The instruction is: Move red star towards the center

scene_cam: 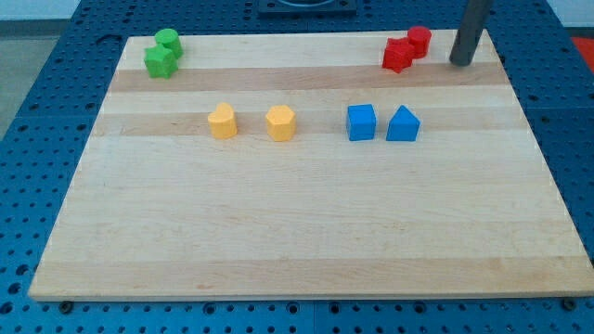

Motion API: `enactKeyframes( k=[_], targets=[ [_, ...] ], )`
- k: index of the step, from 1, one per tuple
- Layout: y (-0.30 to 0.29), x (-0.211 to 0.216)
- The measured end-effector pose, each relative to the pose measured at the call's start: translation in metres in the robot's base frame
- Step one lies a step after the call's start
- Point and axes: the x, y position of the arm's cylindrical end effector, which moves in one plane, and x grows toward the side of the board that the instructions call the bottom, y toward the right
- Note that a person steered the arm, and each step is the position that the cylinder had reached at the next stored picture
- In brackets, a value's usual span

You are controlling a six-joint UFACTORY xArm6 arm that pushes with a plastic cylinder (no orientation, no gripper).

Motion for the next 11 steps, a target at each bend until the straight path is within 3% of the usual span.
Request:
enactKeyframes(
  k=[2,8,11],
  targets=[
    [-0.003,-0.014],
    [-0.105,-0.013],
    [-0.112,0.013]
  ],
)
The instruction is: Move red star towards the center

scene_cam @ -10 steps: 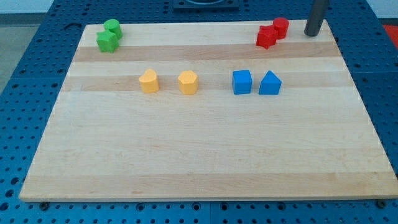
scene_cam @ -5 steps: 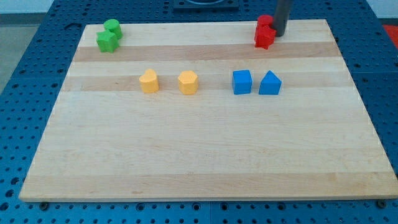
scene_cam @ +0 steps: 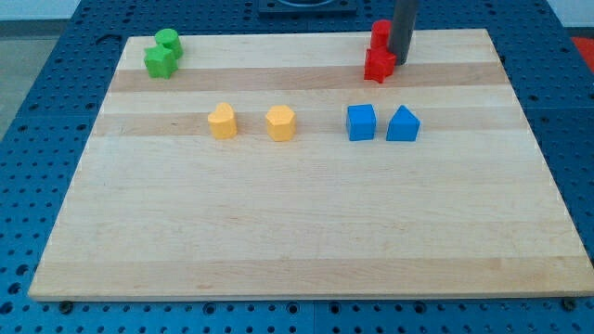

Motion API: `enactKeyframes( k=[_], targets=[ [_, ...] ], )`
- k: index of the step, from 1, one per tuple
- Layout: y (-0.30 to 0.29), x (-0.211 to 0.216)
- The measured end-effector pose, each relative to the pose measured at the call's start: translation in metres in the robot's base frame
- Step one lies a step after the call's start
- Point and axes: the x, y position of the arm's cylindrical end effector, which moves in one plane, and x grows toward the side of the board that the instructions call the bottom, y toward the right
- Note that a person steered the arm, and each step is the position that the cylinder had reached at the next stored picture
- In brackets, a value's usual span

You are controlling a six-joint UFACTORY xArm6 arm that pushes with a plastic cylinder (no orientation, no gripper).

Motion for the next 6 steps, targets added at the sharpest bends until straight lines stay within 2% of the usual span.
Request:
enactKeyframes(
  k=[3,5,6],
  targets=[
    [-0.026,0.022],
    [-0.074,0.042],
    [-0.056,0.044]
  ],
)
